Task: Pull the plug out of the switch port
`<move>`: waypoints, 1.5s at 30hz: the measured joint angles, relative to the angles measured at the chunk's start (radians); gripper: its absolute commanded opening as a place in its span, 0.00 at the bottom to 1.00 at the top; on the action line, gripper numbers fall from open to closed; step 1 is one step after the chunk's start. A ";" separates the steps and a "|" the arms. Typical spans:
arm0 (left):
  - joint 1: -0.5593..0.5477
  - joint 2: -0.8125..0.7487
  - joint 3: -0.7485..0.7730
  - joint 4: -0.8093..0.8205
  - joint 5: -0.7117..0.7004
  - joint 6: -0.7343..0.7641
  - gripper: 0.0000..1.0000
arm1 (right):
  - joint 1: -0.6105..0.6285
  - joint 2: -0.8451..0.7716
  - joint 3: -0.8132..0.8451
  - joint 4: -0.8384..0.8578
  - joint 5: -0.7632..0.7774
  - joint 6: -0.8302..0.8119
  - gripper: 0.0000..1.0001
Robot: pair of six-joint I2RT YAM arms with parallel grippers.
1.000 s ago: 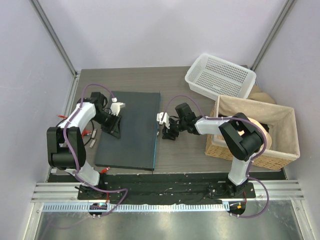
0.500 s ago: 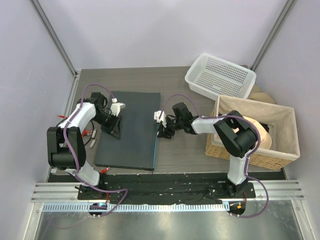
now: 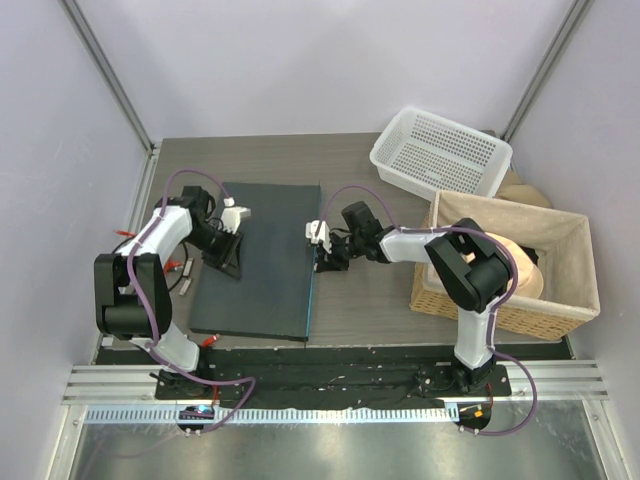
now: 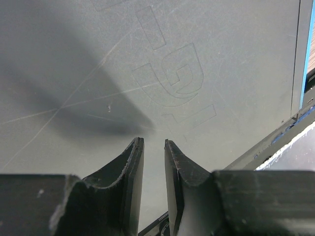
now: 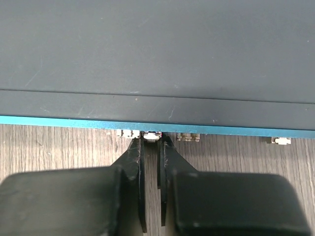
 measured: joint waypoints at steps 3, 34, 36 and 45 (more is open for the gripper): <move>0.000 0.000 -0.005 0.001 0.000 0.000 0.28 | 0.000 -0.014 0.000 -0.021 0.022 -0.031 0.02; 0.000 -0.056 -0.006 0.045 0.092 -0.010 0.28 | -0.145 -0.331 -0.147 -0.449 0.142 -0.311 0.59; 0.000 -0.058 -0.006 0.043 0.093 -0.010 0.29 | -0.144 -0.326 -0.147 -0.435 0.142 -0.294 0.59; 0.000 -0.078 -0.006 0.041 0.095 -0.010 0.28 | -0.104 -0.216 -0.096 -0.409 0.153 -0.277 0.54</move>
